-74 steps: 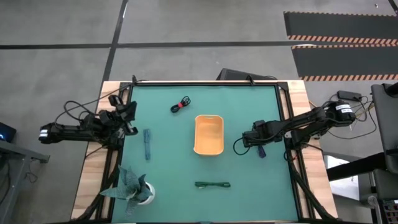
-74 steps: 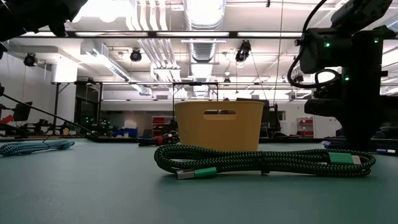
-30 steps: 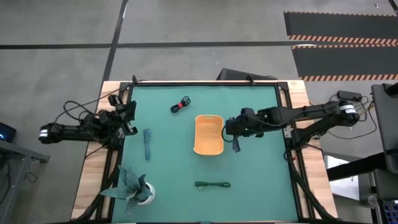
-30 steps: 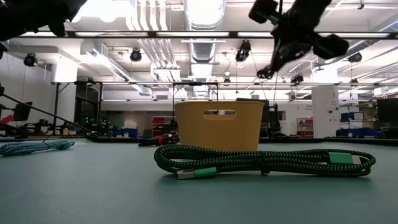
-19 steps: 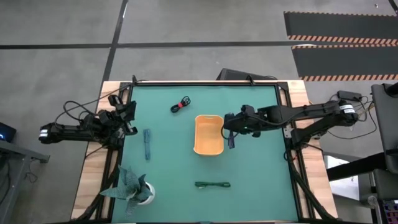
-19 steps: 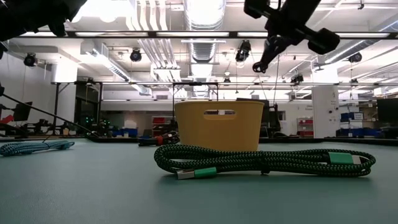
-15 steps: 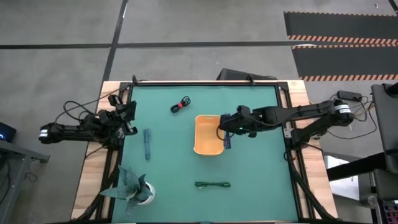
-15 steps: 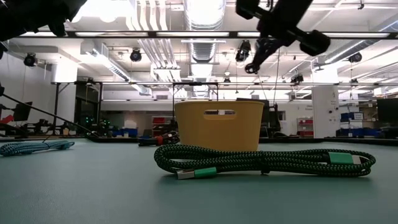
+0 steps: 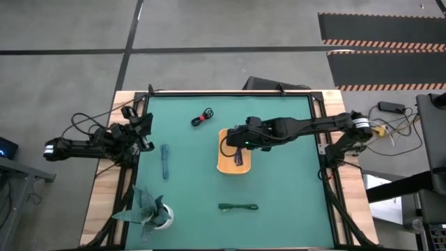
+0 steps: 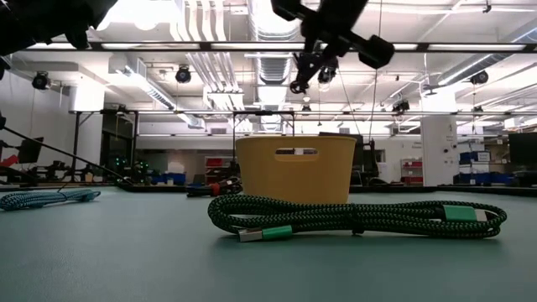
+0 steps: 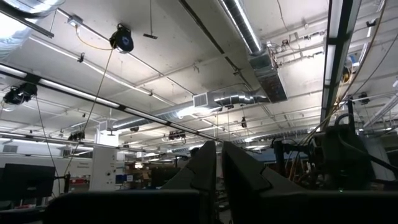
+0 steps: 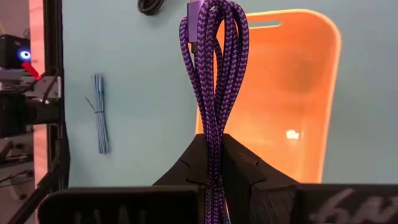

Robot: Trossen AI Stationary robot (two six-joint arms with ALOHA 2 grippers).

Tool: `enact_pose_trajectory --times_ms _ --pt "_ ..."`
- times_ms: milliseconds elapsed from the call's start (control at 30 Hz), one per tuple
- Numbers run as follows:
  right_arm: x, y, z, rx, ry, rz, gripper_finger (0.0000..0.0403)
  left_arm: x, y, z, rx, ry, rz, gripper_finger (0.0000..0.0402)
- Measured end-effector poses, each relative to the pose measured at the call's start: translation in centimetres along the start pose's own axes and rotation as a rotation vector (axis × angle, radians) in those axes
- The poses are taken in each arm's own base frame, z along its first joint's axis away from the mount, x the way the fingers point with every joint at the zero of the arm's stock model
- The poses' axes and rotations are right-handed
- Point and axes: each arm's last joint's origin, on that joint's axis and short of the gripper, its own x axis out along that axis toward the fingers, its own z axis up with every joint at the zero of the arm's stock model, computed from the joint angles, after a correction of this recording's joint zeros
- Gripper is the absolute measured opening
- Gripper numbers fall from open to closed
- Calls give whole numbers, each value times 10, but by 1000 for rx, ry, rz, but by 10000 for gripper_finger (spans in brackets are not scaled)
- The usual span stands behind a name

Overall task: Pick and place USB-C Cables
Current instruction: Put the purple charger cable into the yellow bin

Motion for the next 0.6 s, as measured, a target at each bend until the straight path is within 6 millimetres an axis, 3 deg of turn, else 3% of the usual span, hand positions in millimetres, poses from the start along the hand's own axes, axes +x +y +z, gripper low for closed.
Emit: enact_pose_trajectory --times_ms 600 --pt "18 31 3 6 8 -164 13 -2 -1 -3 4 11 -4 12"
